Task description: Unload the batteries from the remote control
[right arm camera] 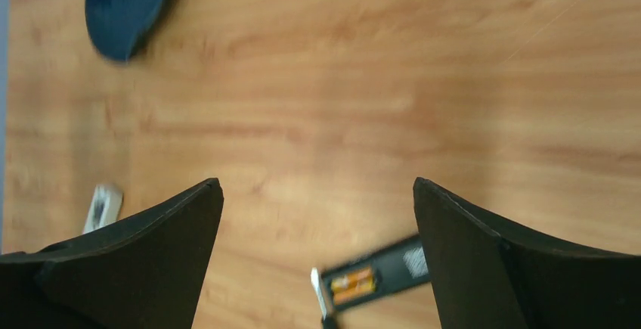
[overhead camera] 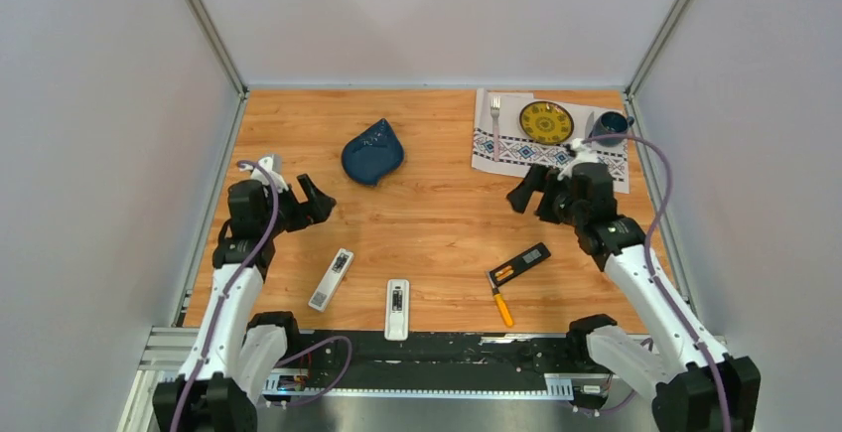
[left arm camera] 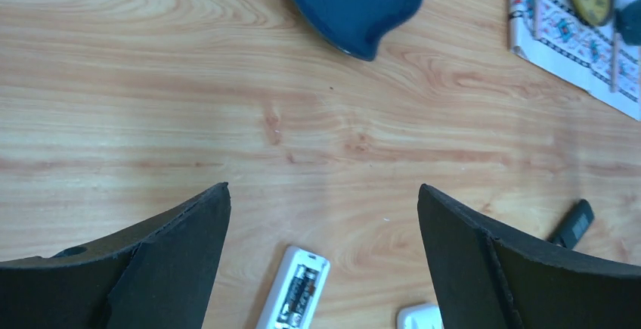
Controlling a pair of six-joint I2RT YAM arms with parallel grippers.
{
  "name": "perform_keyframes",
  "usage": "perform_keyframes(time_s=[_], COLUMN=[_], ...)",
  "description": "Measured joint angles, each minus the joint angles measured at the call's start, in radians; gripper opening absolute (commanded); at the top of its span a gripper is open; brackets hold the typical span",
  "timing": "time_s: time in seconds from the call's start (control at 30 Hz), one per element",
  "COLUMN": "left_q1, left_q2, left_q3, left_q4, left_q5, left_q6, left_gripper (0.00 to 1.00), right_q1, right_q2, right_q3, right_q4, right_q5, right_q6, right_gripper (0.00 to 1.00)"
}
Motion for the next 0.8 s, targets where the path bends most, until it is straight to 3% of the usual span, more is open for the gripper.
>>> perform_keyframes(time_s=[0.17,0.33,0.4,0.47,0.57,0.7,0.8], left_q1=[0.000,0.000,0.000,0.000,0.000,-0.005,-0.007], left_q2=[-0.179,-0.239,-0.244,-0.245,-0.246,-0.243,-0.244], left_q3=[-0.010,-0.009,-0.010,-0.015,-0.014,0.012,0.053], left_q4=[-0.020,0.010,0.039,0.079,0.093,0.047,0.005], left_q5=[0.070,0.167,0.218,0.264,0.303,0.317,0.321], left_q6=[-0.006,-0.024,-0.048,-0.075,-0.091,-0.075,-0.056], left_gripper=[1.00,1.00,1.00,0.99,0.98,0.98,0.97], right_q1=[0.311,0.593,0.685,0.755,0.791,0.796,0.797], right_q2=[0.063,0.120,0.143,0.174,0.211,0.215,0.213], right_q3=[0.081,0.103,0.103,0.100,0.050,-0.066,-0.120], right_q4=[-0.272,-0.496,-0.563,-0.609,-0.624,-0.617,-0.598], right_q5=[0.050,0.190,0.237,0.255,0.265,0.254,0.252], right_q6=[0.009,0.102,0.150,0.200,0.257,0.321,0.348], right_gripper=[1.00,1.00,0.95,0.85,0.65,0.58,0.47])
